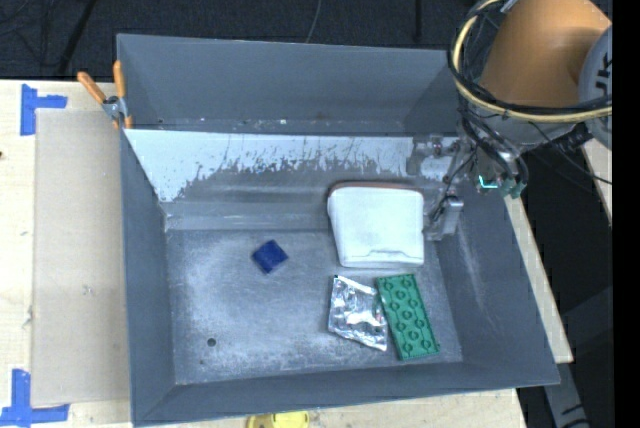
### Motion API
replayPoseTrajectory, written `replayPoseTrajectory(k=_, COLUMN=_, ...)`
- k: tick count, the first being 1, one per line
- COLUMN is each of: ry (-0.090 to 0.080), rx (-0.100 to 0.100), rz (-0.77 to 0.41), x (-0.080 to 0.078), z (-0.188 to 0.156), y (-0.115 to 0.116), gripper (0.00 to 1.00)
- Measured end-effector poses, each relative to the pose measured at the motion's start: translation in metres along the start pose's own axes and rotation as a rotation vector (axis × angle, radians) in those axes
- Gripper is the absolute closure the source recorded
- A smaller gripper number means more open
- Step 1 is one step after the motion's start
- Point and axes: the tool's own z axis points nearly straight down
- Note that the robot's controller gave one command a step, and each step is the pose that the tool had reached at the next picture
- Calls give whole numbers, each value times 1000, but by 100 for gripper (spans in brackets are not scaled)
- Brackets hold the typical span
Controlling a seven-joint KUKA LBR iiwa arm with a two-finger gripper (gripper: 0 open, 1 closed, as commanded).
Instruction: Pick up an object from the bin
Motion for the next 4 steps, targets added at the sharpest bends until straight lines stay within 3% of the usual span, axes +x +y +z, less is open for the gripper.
replayPoseTrajectory(k=1, ry=9, rx=-2, rz=-156, x=100, z=167, y=-1, gripper=0)
replayPoseTrajectory(k=2, ry=-5, rx=3, rz=-331, x=146, z=131, y=-50, gripper=0)
replayPoseTrajectory(k=3, ry=2, rx=-1, rz=139, x=143, z=133, y=-10, gripper=0)
replayPoseTrajectory(k=4, ry=-25, rx=2, rz=-160, x=140, z=159, y=-26, gripper=0)
